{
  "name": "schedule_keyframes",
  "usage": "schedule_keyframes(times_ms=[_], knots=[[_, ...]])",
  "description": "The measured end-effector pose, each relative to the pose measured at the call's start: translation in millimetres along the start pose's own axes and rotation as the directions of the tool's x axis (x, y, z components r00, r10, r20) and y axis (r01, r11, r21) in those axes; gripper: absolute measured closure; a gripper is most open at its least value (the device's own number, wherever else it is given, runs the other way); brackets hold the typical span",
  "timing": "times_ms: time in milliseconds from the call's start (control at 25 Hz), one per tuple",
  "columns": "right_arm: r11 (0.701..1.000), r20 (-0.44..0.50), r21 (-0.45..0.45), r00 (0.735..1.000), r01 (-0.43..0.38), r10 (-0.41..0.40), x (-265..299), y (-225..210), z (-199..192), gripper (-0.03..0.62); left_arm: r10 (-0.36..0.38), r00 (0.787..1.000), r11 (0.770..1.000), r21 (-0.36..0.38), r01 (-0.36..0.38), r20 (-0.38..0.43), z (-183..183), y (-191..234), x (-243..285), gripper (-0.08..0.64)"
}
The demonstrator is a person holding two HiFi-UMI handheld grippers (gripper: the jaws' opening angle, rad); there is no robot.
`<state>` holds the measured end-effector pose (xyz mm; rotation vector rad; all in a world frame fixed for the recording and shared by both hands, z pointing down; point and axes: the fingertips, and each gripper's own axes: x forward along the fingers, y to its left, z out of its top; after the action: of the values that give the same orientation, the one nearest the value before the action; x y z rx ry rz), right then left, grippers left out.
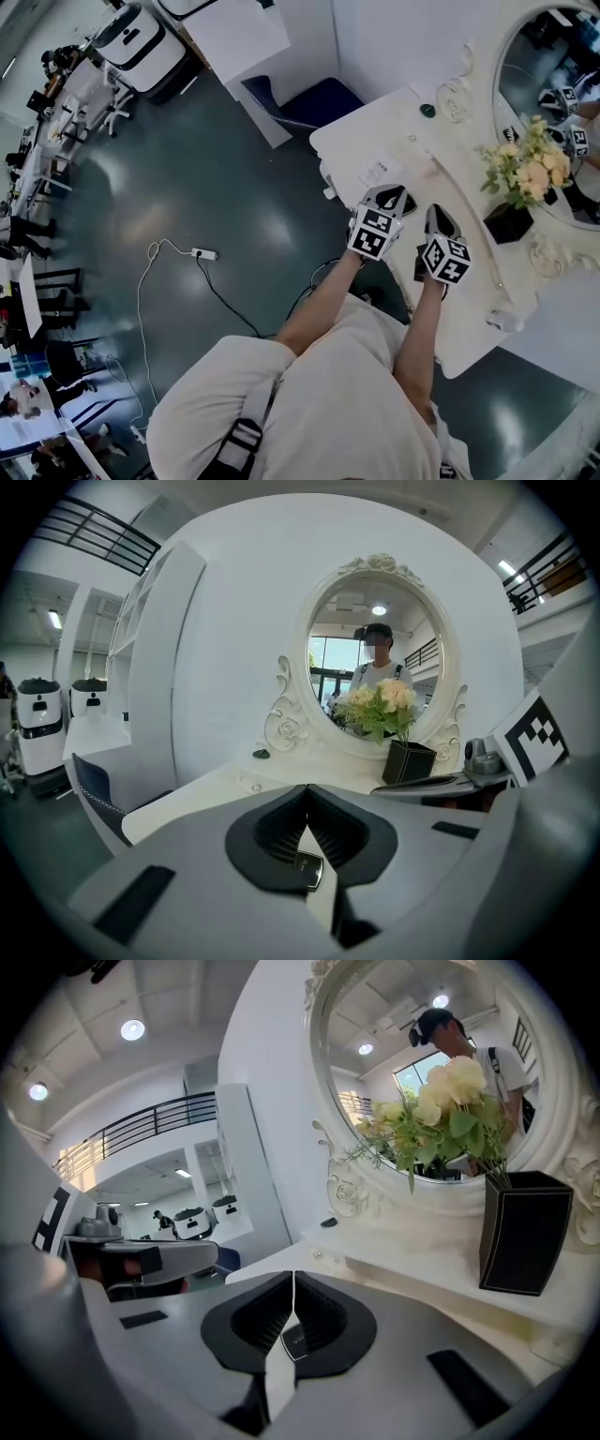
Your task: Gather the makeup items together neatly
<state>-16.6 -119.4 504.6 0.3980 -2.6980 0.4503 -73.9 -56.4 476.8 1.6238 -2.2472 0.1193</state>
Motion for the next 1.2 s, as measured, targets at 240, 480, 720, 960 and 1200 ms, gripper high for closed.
schedule_keyframes(times_ms=[240,480,720,960,1200], knots=[[0.999,-0.016,0.041,0.999,0.034,-0.034,10,-23,-5,0.548,-0.034,0.999,0.999,0.006,0.034,-0.042,-10,-3,20,0.545],[0.995,-0.021,0.066,0.997,0.076,-0.075,31,-38,1,0.548,-0.072,0.994,0.997,0.0,0.073,-0.08,-15,7,45,0.545],[0.992,-0.042,0.071,0.994,0.103,-0.1,42,-41,-4,0.548,-0.1,0.99,0.995,-0.019,0.098,-0.103,-23,11,60,0.545],[0.985,-0.059,0.081,0.987,0.152,-0.148,27,-44,-23,0.548,-0.143,0.982,0.99,-0.013,0.142,-0.127,-33,0,49,0.545],[0.979,-0.094,0.069,0.978,0.192,-0.185,17,-70,-40,0.548,-0.128,0.981,0.991,0.005,0.13,-0.143,-47,-4,58,0.545]])
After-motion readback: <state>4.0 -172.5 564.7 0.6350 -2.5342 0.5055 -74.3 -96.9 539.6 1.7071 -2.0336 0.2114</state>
